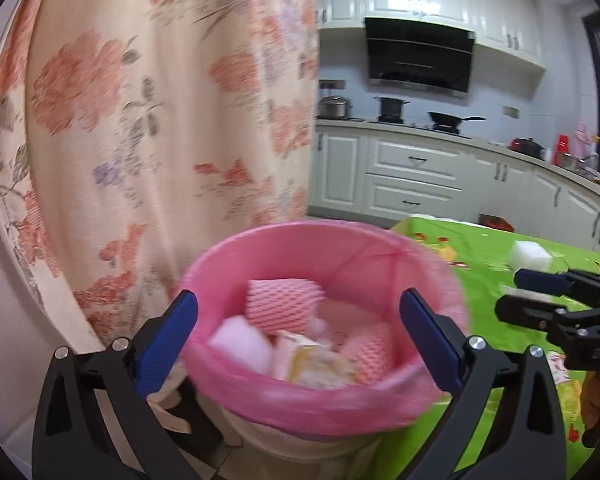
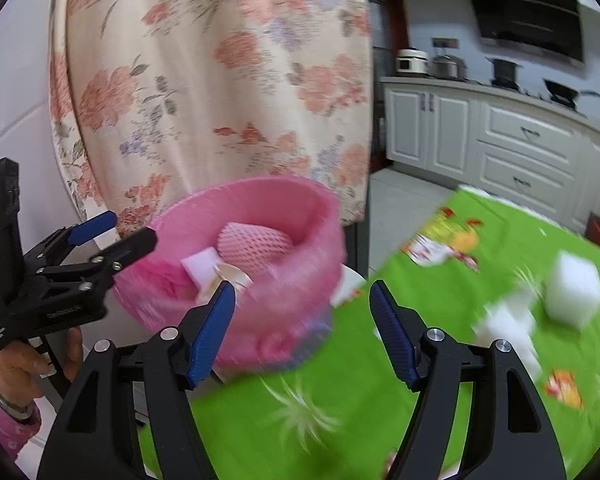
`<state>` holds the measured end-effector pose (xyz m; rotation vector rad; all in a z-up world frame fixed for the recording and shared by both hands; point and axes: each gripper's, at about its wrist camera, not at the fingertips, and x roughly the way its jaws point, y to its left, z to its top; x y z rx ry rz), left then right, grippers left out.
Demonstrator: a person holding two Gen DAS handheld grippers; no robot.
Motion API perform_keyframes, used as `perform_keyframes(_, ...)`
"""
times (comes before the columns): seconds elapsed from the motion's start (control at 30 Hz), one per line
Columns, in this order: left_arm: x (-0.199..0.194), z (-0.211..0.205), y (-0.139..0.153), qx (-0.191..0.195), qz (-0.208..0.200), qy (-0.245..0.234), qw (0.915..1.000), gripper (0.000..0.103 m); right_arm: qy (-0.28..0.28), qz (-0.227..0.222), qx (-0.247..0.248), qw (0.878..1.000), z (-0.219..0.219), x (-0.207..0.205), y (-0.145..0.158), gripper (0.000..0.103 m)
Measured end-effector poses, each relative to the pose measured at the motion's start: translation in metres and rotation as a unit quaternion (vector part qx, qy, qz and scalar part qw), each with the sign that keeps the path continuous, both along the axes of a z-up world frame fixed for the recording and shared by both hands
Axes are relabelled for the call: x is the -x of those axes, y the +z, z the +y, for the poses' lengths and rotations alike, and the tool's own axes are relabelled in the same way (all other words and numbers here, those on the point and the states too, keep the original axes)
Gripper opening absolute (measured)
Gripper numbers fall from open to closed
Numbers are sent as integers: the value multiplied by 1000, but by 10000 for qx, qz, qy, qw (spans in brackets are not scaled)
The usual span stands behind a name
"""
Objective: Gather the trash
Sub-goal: 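Return both tools to the table toward the tissue and foam block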
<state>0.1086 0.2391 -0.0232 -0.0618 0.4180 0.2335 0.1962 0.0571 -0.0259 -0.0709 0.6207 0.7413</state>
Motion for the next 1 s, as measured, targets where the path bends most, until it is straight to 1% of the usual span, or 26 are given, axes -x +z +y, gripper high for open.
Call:
perform_keyframes(0.1, 0, -28, 2, -34, -97, -208, 9997, 98, -272, 67, 7, 9996, -29, -1, -9, 67)
perform_keyframes(0.23, -5, -67, -2, 5, -108, -571, 9983, 98, -600, 79, 47, 9982, -65, -1, -16, 67)
perform_keyframes(0.37, -15, -101, -12, 120, 4, -815, 9966, 98, -947, 59, 101, 9954, -104, 0, -22, 68)
perform_keyframes(0.53, -31, -142, -23, 262, 161, -1018, 9943, 98, -1316, 72, 200, 9911, -140, -6, -29, 69)
perform_keyframes(0.63, -44, -163, -27, 278, 282, -1119, 9929, 98, -1581, 92, 187, 9872, -161, -13, -31, 69)
perform_keyframes(0.73, -62, -183, -32, 249, 451, -1170, 9918, 98, -1728, 108, 195, 9847, -170, -18, -32, 69)
perform_keyframes(0.77, -69, -189, -33, 255, 503, -1201, 9912, 98, -1949, 118, 240, 9805, -181, -25, -34, 69)
perform_keyframes(0.83, -84, -202, -37, 264, 619, -1243, 9900, 98, -2106, 157, 224, 9772, -194, -32, -36, 69)
perform_keyframes(0.97, -108, -220, -44, 293, 759, -1334, 9877, 98, -2308, 191, 199, 9726, -216, -43, -39, 69)
perform_keyframes(1.0, -114, -224, -45, 292, 782, -1357, 9872, 98, -2308, 191, 199, 9726, -216, -43, -39, 69)
